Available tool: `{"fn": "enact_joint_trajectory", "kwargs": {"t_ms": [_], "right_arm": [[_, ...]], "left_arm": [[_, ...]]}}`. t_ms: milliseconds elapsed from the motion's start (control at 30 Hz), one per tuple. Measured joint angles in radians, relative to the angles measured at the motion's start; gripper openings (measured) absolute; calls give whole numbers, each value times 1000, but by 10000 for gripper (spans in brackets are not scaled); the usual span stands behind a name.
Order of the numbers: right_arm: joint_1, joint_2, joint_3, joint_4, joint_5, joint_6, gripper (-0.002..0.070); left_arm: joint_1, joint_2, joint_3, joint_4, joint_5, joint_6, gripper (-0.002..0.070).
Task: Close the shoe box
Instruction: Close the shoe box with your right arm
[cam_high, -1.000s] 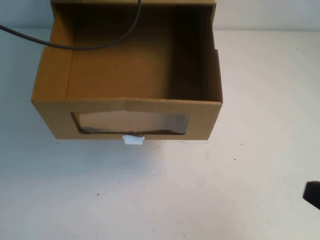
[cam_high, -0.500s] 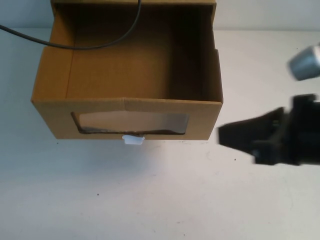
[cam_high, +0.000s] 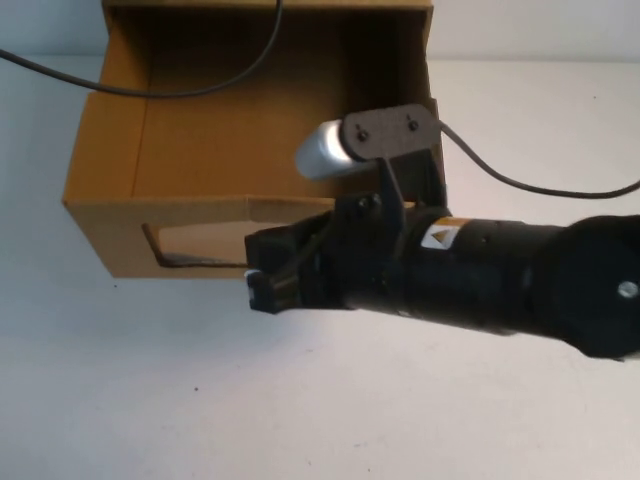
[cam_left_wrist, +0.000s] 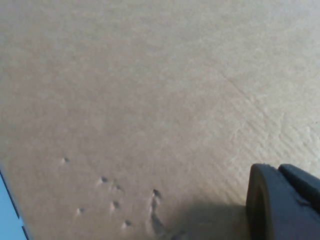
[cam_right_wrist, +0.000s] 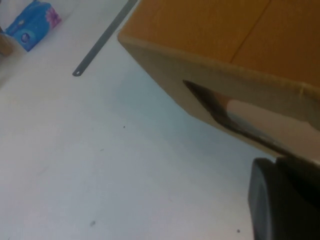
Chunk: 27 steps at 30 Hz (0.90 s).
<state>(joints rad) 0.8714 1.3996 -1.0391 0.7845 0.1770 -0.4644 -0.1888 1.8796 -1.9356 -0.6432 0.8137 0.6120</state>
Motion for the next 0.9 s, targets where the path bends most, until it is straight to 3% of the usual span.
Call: {"fn": "enact_joint_trajectory", "kwargs": {"t_ms": [267, 900], "right_arm": [[-15, 89, -68, -2, -64, 0, -11], [-170, 233, -291, -4, -82, 0, -11]], "left_arm": [[0, 0, 0, -10, 0, 0, -2], [0, 0, 0, -14, 3, 0, -2]]}}
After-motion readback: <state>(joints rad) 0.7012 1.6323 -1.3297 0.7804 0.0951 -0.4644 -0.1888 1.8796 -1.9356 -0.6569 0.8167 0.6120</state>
